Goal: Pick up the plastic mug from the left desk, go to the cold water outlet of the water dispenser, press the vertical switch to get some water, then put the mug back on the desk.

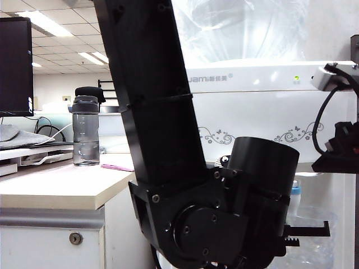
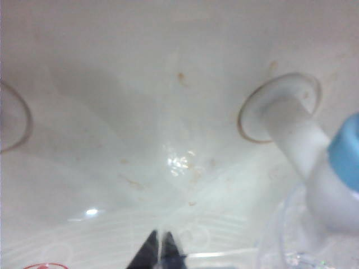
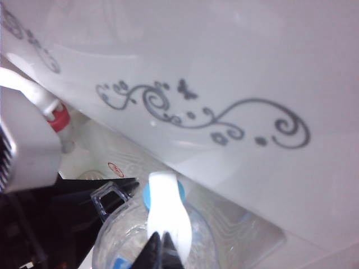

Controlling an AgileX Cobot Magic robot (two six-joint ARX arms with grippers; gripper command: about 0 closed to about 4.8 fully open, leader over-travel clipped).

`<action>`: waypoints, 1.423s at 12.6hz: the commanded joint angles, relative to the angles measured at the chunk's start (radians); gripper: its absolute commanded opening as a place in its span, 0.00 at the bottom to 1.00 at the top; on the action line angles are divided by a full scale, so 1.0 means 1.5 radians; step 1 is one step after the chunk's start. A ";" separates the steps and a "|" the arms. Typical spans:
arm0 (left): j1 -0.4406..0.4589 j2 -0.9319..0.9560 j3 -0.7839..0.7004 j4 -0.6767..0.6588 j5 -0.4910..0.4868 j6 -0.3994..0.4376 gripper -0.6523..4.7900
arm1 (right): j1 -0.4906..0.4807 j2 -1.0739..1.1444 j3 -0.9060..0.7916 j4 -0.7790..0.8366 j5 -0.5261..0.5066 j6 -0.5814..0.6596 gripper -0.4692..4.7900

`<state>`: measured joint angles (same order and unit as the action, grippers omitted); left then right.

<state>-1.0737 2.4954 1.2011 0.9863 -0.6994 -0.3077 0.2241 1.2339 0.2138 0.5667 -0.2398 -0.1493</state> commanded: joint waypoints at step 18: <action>-0.001 -0.005 0.005 0.027 -0.003 -0.004 0.11 | 0.000 0.049 0.001 -0.016 0.019 -0.006 0.09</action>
<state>-1.0737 2.4954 1.2003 0.9855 -0.6994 -0.3077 0.2245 1.3025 0.2188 0.6003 -0.2276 -0.1555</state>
